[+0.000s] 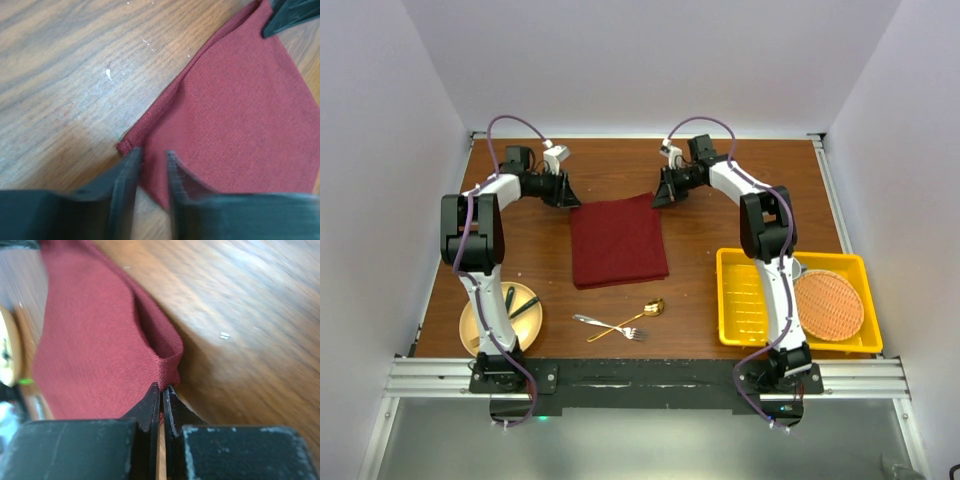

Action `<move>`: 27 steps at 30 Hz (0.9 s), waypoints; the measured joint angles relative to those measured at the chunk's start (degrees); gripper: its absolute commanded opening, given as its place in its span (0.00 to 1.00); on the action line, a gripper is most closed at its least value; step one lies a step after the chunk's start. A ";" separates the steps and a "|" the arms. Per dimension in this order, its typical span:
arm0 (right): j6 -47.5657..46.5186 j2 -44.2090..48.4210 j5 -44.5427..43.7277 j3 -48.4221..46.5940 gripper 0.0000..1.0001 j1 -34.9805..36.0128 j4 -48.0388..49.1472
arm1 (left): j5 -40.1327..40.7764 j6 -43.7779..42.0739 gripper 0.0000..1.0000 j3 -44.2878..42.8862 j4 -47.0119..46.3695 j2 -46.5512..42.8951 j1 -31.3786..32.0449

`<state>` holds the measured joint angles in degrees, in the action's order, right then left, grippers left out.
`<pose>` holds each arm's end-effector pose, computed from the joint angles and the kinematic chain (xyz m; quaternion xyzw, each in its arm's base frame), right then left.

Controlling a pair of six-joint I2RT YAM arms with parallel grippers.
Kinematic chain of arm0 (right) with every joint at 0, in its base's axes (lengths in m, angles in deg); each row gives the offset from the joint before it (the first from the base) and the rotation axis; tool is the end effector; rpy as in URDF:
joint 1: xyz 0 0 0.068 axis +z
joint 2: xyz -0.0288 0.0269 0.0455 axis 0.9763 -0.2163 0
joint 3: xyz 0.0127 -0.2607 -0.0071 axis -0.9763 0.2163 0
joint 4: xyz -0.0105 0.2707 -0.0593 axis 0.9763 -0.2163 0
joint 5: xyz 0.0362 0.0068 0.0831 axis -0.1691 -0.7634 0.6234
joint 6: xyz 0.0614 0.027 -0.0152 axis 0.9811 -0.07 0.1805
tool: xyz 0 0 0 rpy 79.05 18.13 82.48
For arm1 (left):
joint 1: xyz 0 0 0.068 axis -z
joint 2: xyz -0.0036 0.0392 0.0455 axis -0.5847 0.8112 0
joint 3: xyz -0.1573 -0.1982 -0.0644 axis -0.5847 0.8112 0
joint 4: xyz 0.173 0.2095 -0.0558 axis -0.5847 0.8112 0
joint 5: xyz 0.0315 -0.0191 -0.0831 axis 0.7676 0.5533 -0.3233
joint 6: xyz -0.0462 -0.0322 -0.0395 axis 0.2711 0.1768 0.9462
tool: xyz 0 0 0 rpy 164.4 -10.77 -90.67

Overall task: Fold the napkin into a case and place the utensils inside
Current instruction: Pick up the lower triangle-folded napkin from the center of the board.

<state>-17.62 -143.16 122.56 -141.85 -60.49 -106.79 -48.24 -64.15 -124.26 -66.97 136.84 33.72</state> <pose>0.5045 0.1963 0.1107 -0.2166 0.8624 0.4143 0.1942 0.4640 -0.0242 0.1244 0.1972 0.8583 -0.3457 0.3239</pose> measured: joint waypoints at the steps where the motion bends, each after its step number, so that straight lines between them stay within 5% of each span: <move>1: -2.14 1.05 -0.15 0.83 0.00 0.31 0.31 | -0.02 -0.02 0.54 0.00 0.26 0.00 -0.02; 11: -26.95 14.99 -4.02 12.31 0.00 6.93 1.42 | 2.29 2.75 0.61 5.35 -2.03 -6.78 -2.49; 27: -70.42 23.93 -5.38 28.61 0.00 11.85 -2.23 | 4.42 4.55 0.60 15.30 -3.91 -17.86 -4.61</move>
<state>-88.04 -119.23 117.19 -113.24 -48.65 -109.02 -43.82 -59.60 -108.96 -70.88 118.98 29.11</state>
